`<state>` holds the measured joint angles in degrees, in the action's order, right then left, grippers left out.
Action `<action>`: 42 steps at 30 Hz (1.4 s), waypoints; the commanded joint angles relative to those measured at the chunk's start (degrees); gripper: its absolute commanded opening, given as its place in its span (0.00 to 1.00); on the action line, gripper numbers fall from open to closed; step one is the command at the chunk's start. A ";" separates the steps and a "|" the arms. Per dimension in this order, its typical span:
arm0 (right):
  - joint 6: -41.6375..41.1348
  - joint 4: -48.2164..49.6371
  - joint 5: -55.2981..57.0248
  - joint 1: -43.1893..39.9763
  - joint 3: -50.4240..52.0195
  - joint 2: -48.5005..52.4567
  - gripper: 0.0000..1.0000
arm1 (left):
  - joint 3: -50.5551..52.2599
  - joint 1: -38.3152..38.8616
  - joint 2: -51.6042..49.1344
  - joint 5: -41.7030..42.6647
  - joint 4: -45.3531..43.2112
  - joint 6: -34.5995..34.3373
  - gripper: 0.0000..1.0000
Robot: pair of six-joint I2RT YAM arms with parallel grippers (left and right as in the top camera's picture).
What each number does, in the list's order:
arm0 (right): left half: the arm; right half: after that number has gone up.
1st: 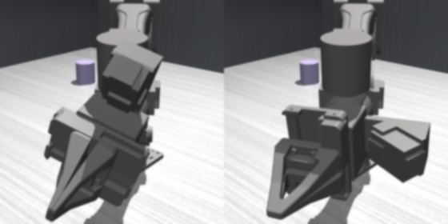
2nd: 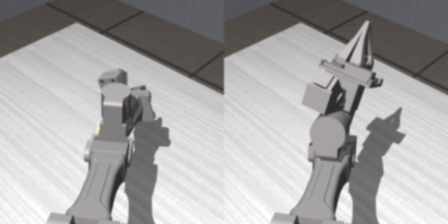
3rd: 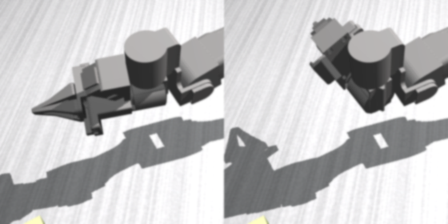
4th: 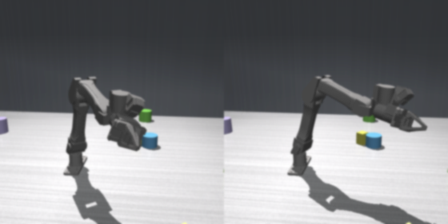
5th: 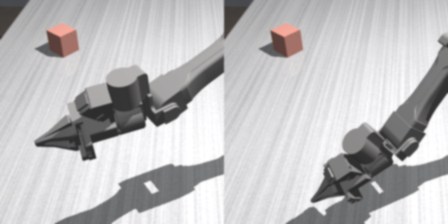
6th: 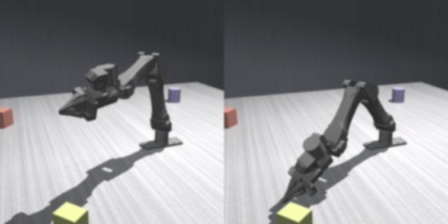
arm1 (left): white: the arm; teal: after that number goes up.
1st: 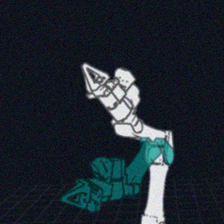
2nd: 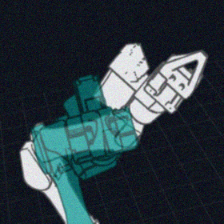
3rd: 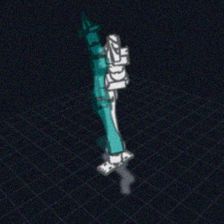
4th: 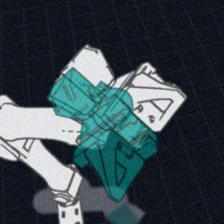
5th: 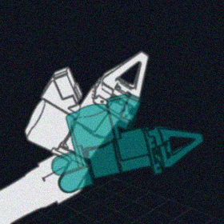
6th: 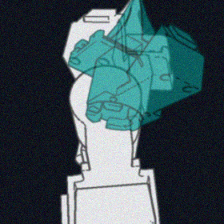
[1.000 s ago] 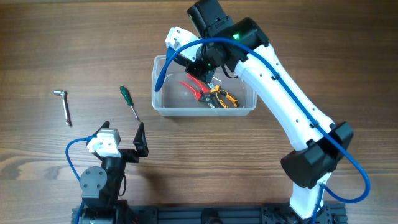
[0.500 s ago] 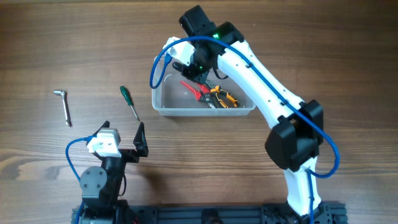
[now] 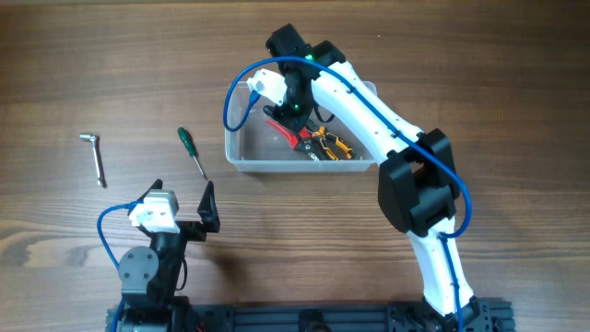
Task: Pack container
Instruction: 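Lower the screwdriver into the container and open the right gripper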
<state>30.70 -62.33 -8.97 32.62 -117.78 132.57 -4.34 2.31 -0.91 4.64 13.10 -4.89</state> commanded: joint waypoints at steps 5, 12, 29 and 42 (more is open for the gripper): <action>-2.40 0.37 -0.11 -1.88 0.15 1.11 0.05 | 0.37 0.33 0.09 1.07 -0.22 -0.31 1.00; -2.38 0.26 -1.25 -2.16 0.15 1.11 0.05 | 0.37 0.33 0.09 1.09 -0.22 -0.31 1.00; -2.62 -0.09 -2.34 -2.27 0.15 1.95 0.06 | 0.37 0.33 0.09 1.09 -0.22 -0.31 1.00; -3.91 -0.44 -3.15 -2.27 0.15 3.96 0.29 | 0.37 0.33 0.09 1.09 -0.22 -0.31 1.00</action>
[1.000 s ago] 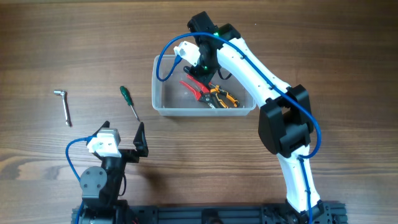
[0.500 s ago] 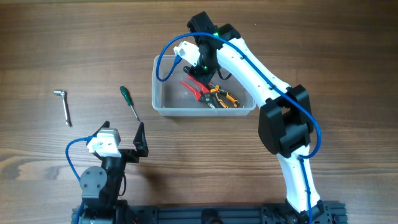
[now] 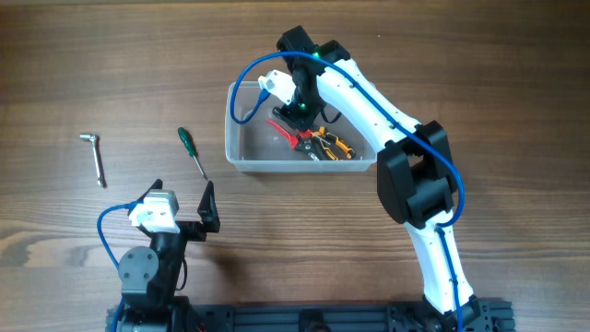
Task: Pack container
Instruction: 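Lower the screwdriver into the container and open the right gripper, then withdraw the right gripper up and to the right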
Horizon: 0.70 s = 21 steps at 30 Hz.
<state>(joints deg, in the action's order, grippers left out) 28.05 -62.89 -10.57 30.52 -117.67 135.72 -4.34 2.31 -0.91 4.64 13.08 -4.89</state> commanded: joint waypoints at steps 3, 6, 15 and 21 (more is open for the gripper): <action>-1.55 0.04 -1.55 -0.17 0.04 0.81 0.43 | 0.37 0.33 0.09 1.09 -0.20 -0.31 1.00; -1.66 -0.09 -1.55 -0.17 0.04 0.81 0.48 | 0.37 0.33 0.09 1.09 -0.20 -0.31 1.00; -2.10 -4.17 -1.09 -0.24 -5.84 -4.04 0.78 | 0.37 0.33 0.09 1.09 -0.20 -0.31 1.00; -2.82 -2.10 0.59 -1.88 -6.05 -16.33 0.99 | 0.37 0.33 0.09 1.09 -0.20 -0.31 1.00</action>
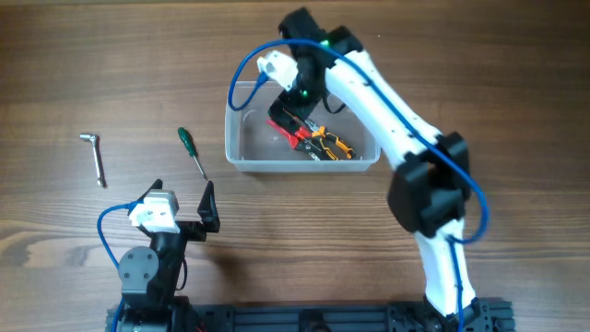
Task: Pack container
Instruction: 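Withdraw the right gripper up and to the right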
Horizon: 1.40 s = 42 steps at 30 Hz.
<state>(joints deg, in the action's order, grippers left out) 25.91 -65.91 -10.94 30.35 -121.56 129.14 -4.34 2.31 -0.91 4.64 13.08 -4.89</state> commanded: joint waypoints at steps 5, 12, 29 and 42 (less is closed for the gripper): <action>-5.44 0.70 7.06 -7.45 -2.16 -21.68 1.00 | 0.37 0.33 0.09 1.09 -0.20 -0.31 1.00; -12.24 -2.27 10.36 -22.10 -2.14 -32.70 1.00 | 0.37 0.33 0.09 1.09 -0.20 -0.31 1.00; -27.67 -9.40 9.66 -52.59 4.20 -31.39 1.00 | 0.37 0.33 0.09 1.09 -0.20 -0.31 1.00; -30.60 -2.47 11.61 -53.99 12.41 -22.45 1.00 | 0.37 0.33 0.09 1.09 -0.20 -0.31 1.00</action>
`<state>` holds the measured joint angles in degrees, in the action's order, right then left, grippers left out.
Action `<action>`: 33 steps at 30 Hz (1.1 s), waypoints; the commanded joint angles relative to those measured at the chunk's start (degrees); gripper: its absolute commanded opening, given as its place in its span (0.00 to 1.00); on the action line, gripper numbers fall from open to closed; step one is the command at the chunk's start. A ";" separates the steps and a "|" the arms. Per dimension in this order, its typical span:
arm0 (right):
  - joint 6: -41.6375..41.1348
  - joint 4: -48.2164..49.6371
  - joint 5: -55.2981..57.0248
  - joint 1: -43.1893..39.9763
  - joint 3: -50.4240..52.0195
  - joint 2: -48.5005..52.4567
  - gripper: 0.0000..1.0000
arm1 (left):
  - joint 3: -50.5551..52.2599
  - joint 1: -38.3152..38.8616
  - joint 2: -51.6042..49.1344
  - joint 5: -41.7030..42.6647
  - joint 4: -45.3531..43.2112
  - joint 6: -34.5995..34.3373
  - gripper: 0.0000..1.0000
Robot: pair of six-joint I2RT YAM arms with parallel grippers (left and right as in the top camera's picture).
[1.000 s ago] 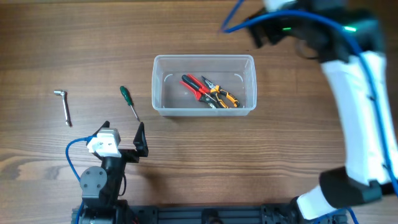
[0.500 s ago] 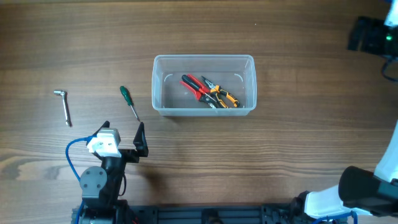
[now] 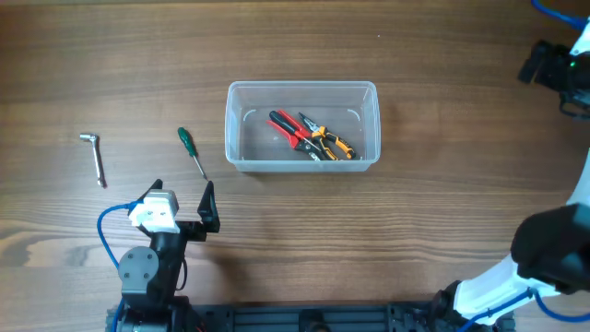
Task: Pack container
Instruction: 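Withdraw the right gripper up and to the right, then raise the left gripper and move it over the green screwdriver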
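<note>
A clear plastic container (image 3: 236,162) stands at the middle of the table. Inside lie red-handled pliers (image 3: 286,128) and orange-and-black pliers (image 3: 330,144). Left of the box, a green-handled screwdriver (image 3: 192,152) rests on the wood, and a silver L-shaped key (image 3: 93,156) lies farther left. My left gripper (image 3: 182,195) is parked at the front left, open and holding nothing, just below the screwdriver. My right gripper (image 3: 546,65) is at the far right edge, well away from the box, and its jaws are too dark and cropped to read.
The right arm's black joint and white link (image 3: 551,254) fill the lower right corner. The arm mounts and a dark rail (image 3: 304,318) run along the front edge. The rest of the surface is brown wood.
My right arm has left the container and now sits at the far right edge of the view. The two pairs of pliers stay in the box. The left arm has not moved.
My right gripper was down inside the container over the pliers at the oldest moment. It stayed there through the two later moments, shifting slightly. Now it is away at the right edge and the box's contents show in full. The screwdriver and key never moved.
</note>
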<state>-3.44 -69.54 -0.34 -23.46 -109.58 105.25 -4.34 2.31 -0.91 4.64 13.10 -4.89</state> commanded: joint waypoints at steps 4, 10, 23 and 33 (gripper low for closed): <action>-1.03 2.45 1.03 -0.17 0.44 1.68 1.00 | 0.37 0.33 0.09 1.09 -0.22 -0.31 1.00; -1.09 4.07 1.01 -0.17 0.44 1.68 1.00 | 0.37 0.33 0.09 2.45 -0.28 -0.35 1.00; -1.07 5.05 1.01 -0.17 0.42 1.68 1.00 | -5.27 0.00 -1.14 3.61 0.76 -7.93 1.00; -1.09 5.07 1.01 -0.17 0.42 1.68 1.00 | -45.11 -7.85 -31.32 0.92 25.75 10.78 1.00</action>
<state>-3.46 -64.58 -0.12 -23.46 -109.19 106.04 -38.00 -4.03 -22.20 3.31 31.29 -1.85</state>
